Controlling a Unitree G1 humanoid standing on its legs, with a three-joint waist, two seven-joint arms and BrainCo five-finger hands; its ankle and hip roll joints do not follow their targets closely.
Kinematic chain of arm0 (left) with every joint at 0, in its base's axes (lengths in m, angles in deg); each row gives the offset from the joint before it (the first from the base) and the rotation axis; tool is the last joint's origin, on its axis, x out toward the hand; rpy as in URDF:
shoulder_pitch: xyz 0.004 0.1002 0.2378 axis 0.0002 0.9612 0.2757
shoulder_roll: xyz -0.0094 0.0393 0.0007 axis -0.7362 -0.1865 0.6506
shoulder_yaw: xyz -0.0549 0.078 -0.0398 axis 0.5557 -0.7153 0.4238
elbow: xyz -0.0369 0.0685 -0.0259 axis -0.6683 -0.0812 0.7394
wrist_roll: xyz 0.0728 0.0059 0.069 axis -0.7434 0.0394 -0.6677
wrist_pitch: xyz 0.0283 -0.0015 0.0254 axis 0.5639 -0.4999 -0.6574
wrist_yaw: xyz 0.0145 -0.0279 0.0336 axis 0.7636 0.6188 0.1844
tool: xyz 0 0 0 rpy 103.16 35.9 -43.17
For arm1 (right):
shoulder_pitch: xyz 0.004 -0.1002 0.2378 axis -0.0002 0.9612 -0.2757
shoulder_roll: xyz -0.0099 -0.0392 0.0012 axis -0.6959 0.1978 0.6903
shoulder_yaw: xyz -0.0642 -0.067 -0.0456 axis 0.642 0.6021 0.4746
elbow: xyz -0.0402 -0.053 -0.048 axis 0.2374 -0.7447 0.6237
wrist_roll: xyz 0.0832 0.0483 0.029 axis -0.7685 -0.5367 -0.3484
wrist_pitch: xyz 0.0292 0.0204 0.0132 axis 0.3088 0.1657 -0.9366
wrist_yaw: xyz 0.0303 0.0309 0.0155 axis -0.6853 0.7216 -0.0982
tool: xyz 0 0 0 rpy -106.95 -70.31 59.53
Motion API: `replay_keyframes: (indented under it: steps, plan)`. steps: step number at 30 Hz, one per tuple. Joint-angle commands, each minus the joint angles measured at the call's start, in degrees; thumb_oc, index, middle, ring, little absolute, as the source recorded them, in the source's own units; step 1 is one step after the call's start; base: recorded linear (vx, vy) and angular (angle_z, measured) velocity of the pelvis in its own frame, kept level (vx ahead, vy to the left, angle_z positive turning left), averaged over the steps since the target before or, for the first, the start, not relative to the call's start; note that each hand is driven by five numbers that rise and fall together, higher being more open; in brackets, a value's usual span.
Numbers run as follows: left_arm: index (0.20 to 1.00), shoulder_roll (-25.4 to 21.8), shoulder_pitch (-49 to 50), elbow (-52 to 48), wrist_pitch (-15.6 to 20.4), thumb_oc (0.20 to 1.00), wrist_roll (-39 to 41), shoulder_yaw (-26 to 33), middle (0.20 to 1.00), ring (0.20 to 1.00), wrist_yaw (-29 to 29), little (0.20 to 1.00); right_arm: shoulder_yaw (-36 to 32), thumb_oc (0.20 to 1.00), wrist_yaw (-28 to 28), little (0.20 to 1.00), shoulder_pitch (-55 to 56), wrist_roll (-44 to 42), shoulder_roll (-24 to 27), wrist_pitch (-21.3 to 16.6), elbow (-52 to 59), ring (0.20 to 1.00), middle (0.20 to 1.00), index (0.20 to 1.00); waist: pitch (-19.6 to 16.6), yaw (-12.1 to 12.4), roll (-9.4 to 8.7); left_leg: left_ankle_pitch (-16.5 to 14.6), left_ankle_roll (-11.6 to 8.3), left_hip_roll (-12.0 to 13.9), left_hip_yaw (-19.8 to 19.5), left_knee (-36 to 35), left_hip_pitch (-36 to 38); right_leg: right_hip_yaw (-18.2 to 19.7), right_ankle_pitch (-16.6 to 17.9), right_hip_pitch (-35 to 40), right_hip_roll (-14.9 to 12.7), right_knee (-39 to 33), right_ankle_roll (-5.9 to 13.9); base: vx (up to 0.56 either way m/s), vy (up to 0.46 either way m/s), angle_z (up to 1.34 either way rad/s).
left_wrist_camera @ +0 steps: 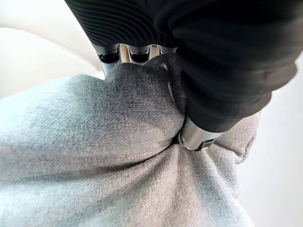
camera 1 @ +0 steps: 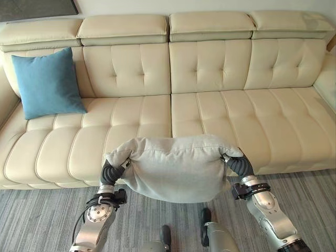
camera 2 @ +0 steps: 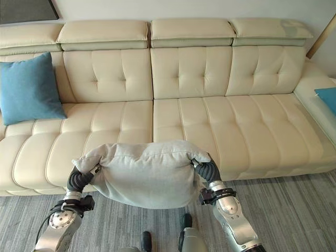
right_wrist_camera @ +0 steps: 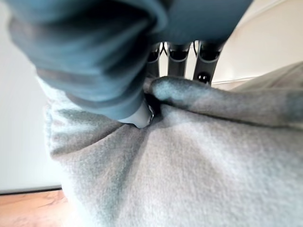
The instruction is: Pick up all the scattered cushions and arrange them neatly on the sofa.
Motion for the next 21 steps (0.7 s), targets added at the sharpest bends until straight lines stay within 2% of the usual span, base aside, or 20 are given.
replay_keyframes:
  steps: [1, 3, 4, 6, 8, 11, 12, 13, 14, 16, 17, 21]
  plan:
    - [0.200, -0.67, -4.39, -4.34, 4.35, 0.200, -2.33, 0.45, 0.200, 0.200, 1.43, 0.200, -2.65, 0.200, 1.31, 0.200, -2.28, -1.46, -1.38, -5.41, 5.45, 0.200, 0.200, 0.200, -1.64, -2.18, -0.41, -10.41, -2.65, -2.93, -3.48, 1.82, 12.97, -2.92, 6.66, 3.13, 2.28, -6.48, 1.46, 0.35, -0.195, 0.60]
    - [0.200, 0.03, -4.29, -4.20, 4.60, 0.200, -2.39, 0.12, 0.200, 0.200, 1.95, 0.200, -3.37, 0.200, 2.04, 0.200, -1.51, -1.64, -0.94, -5.73, 5.62, 0.200, 0.200, 0.200, -2.50, -2.54, -0.40, -8.79, -4.50, -1.87, -3.43, 3.39, 12.93, -2.52, 7.66, 4.64, 2.47, -6.10, 0.25, 0.34, -0.233, 0.72]
    - [0.200, 0.57, -4.24, -3.95, 4.62, 0.200, -2.09, -0.06, 0.200, 0.200, 1.91, 0.200, -3.51, 0.200, 2.15, 0.200, -1.34, -1.76, -0.35, -5.92, 5.18, 0.200, 0.200, 0.200, -2.81, -2.60, 0.17, -7.12, -6.12, -0.59, -3.30, 6.10, 12.48, -3.03, 7.52, 5.41, 3.13, -5.35, -0.45, 0.29, -0.248, 0.66]
    - [0.200, 0.83, -4.45, -3.95, 4.60, 0.200, -1.70, -0.15, 0.200, 0.200, 2.62, 0.200, -4.23, 0.200, 2.28, 0.200, -1.29, -1.90, 0.81, -5.89, 5.32, 0.200, 0.200, 0.200, -3.10, -3.19, 0.04, -2.92, -8.28, 1.31, -2.64, 12.61, 9.03, -4.03, 6.37, 6.56, 2.85, -5.10, -1.70, 0.22, -0.218, 0.37]
    - [0.200, 1.13, -4.35, -3.90, 4.70, 0.200, -1.41, -0.15, 0.200, 0.200, 3.48, 0.200, -5.08, 0.200, 2.55, 0.200, -0.85, -2.21, 1.79, -5.89, 5.13, 0.200, 0.200, 0.200, -3.71, -3.54, 0.31, 0.04, -8.84, 3.89, -1.12, 15.34, 7.57, -4.39, 4.12, 7.87, 3.73, -5.09, -3.27, 0.21, -0.179, 0.13]
    - [0.200, 1.34, -4.57, -3.01, 4.34, 0.200, -1.77, -0.11, 0.200, 0.200, 3.57, 0.200, -5.71, 0.200, 2.46, 0.200, -0.79, -2.37, 2.81, -5.48, 4.48, 0.200, 0.200, 0.200, -3.77, -3.49, 0.69, 4.10, -9.02, 5.14, -0.75, 19.57, 5.60, -4.33, 1.42, 8.96, 5.23, -4.26, -5.05, 0.22, -0.148, -0.08]
    - [0.200, 1.37, -4.66, -3.23, 4.26, 0.200, -1.48, 0.05, 0.200, 0.200, 3.80, 0.200, -6.13, 0.200, 2.56, 0.200, -0.43, -2.39, 2.82, -5.05, 4.49, 0.200, 0.200, 0.200, -3.64, -3.50, 0.54, 4.34, -8.56, 5.74, -0.15, 19.64, 4.65, -4.20, 0.57, 9.38, 5.12, -4.02, -5.30, 0.25, -0.080, -0.11]
    - [0.200, 1.52, -5.03, -3.19, 4.14, 0.200, -1.32, -0.20, 0.200, 0.200, 4.20, 0.200, -7.01, 0.200, 2.49, 0.200, 0.10, -2.27, 3.09, -5.16, 4.46, 0.200, 0.200, 0.200, -3.12, -3.31, 0.10, 1.56, -7.03, 7.09, 1.71, 17.94, 1.80, -3.65, -1.16, 10.39, 4.63, -3.32, -5.29, 0.17, -0.048, -0.04]
    - [0.200, 1.49, -5.08, -3.18, 4.14, 0.200, -1.33, -0.20, 0.200, 0.200, 4.20, 0.200, -7.03, 0.200, 2.49, 0.200, 0.08, -2.28, 3.06, -5.16, 4.46, 0.200, 0.200, 0.200, -3.21, -3.33, -0.08, 1.81, -6.94, 6.87, 1.73, 17.80, 1.65, -3.61, -0.98, 10.24, 4.42, -3.40, -5.27, 0.16, -0.035, -0.01]
    - [0.200, 1.31, -5.92, -2.94, 3.86, 0.200, -1.25, -0.28, 0.200, 0.200, 3.90, 0.200, -8.01, 0.200, 1.57, 0.200, -0.02, -2.06, 3.19, -5.39, 3.98, 0.200, 0.200, 0.200, -2.02, -2.82, -1.39, -1.57, -6.09, 7.37, 2.66, 15.28, -3.18, -2.87, -1.78, 11.86, 3.33, -3.36, -5.08, 0.10, 0.004, 0.02]
    - [0.200, 1.20, -6.29, -2.89, 3.78, 0.200, -1.37, -0.42, 0.200, 0.200, 3.85, 0.200, -8.21, 0.200, 1.33, 0.200, -0.15, -1.99, 3.17, -5.48, 3.79, 0.200, 0.200, 0.200, -1.61, -2.66, -1.66, -1.74, -6.40, 7.51, 2.33, 13.05, -4.54, -2.50, -2.05, 12.17, 3.05, -3.30, -4.86, 0.10, 0.061, 0.19]
    - [0.200, 0.64, -8.41, -2.70, 4.18, 0.200, -1.77, -0.23, 0.200, 0.200, 2.41, 0.200, -8.85, 0.200, -0.56, 0.200, -1.46, -0.07, 3.21, -5.70, 2.82, 0.200, 0.200, 0.200, -0.44, -1.38, -1.87, 3.55, -8.86, 9.06, 1.11, 5.11, -9.13, -1.13, -2.25, 14.12, 2.27, -3.66, -4.06, 0.10, 0.130, -0.04]
